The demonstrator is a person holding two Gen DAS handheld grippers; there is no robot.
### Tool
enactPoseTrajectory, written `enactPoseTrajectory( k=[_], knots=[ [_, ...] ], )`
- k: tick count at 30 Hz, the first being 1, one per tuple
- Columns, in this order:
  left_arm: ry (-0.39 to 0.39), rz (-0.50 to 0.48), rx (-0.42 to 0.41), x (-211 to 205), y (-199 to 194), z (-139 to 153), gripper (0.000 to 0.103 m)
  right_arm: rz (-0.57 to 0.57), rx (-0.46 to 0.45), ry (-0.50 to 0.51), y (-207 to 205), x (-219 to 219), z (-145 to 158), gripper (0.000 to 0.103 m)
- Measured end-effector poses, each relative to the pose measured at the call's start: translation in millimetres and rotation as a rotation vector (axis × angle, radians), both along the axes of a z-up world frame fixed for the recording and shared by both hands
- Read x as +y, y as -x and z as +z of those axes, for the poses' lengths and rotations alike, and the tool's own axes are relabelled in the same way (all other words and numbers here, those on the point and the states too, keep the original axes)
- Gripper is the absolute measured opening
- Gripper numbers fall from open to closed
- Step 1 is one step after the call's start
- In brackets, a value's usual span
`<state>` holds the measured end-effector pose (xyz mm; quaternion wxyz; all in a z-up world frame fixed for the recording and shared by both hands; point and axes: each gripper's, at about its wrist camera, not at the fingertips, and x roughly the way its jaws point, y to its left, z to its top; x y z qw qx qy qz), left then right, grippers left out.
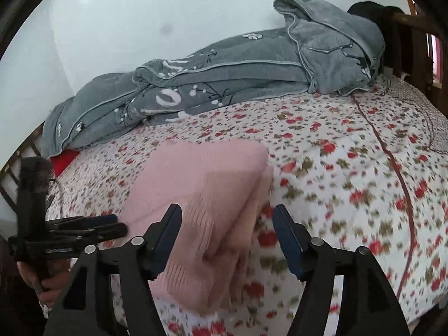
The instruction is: Fold small clothes
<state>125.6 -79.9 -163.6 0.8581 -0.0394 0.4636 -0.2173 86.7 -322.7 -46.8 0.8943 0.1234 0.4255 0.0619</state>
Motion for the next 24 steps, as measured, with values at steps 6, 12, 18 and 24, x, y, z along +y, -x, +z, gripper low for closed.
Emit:
enactPoseTrajectory(
  k=[6,12,18,24],
  knots=[
    [0.131,0.045,0.105,15,-45,-19,0.060,0.008,0.166,-0.063,-54,-5,-47,0.070],
    [0.263,0.030,0.218,9,-61,-60,0.060,0.019,0.189,-0.105,-53,-11,-75,0.083],
    [0.300,0.035,0.255,1,-68,-62,0.043,0.041,0.212,-0.092,-68,-3,-83,0.084],
    [0.290,0.032,0.206,2,-62,-43,0.034,0.037,0.185,-0.181,-63,-8,-68,0.042]
  ],
)
